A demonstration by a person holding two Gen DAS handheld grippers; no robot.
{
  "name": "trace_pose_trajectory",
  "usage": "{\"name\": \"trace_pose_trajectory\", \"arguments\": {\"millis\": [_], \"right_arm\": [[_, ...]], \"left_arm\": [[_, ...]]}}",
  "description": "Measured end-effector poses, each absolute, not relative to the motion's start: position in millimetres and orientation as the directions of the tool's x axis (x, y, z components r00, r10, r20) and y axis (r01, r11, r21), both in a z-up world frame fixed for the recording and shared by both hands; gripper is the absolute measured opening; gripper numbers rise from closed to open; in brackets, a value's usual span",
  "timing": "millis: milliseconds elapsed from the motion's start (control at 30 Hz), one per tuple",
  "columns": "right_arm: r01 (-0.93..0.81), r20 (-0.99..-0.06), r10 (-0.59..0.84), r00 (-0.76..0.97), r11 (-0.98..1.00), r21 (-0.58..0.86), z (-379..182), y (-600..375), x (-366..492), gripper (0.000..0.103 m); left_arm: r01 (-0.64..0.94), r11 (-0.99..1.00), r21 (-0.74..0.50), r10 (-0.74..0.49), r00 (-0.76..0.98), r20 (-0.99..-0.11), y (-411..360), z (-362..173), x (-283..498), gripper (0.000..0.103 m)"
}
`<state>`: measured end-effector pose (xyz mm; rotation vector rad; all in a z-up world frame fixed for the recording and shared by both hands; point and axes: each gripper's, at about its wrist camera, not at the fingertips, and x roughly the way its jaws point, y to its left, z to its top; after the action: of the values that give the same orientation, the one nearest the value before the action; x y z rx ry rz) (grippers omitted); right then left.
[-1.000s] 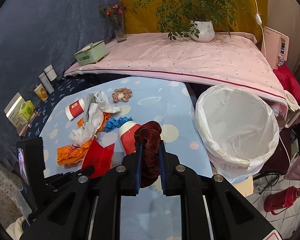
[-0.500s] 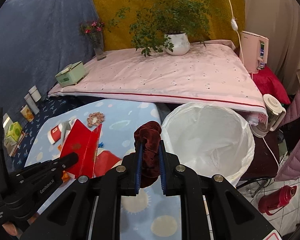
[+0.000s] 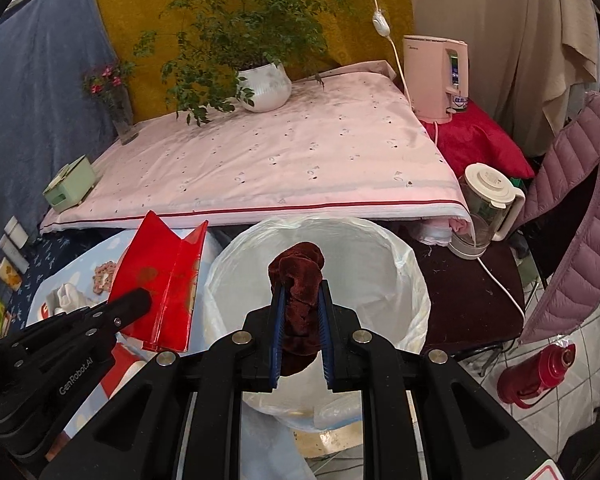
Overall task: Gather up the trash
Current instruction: 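Carry envelope and scrunchie over the white bin and open both grippers, then move both open grippers back over the table trash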
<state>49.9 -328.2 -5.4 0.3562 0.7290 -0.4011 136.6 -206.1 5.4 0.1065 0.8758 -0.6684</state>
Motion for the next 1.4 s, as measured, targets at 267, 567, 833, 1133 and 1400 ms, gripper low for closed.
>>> {"name": "trace_pose_trajectory", "arguments": {"millis": [267, 567, 833, 1133, 1400], "right_arm": [[0.518, -0.679, -0.273, 0.681, 0.836, 0.184, -2, -338, 47, 0.045], [0.474, -0.678, -0.238, 0.695, 0.861, 0.184, 0, -309, 44, 0.059], [0.39, -0.7, -0.152, 0.698, 0.9, 0.194, -8, -261, 51, 0.06], [0.289, -0.738, -0.062, 0.672, 0.94, 0.184, -27, -194, 57, 0.062], [0.199, -0.76, 0.0, 0.65, 0.965, 0.17, -38, -139, 67, 0.062]], "left_arm": [[0.53, 0.827, -0.189, -0.483, 0.497, -0.72, -210, 9, 145, 0.06], [0.436, 0.882, -0.181, -0.413, 0.525, -0.744, -168, -3, 146, 0.064], [0.32, 0.934, -0.156, -0.319, 0.558, -0.766, -103, -17, 146, 0.069], [0.18, 0.977, -0.111, -0.198, 0.6, -0.775, -18, -30, 139, 0.086], [0.009, 0.992, -0.129, -0.11, 0.575, -0.811, 72, -52, 139, 0.089]]}}
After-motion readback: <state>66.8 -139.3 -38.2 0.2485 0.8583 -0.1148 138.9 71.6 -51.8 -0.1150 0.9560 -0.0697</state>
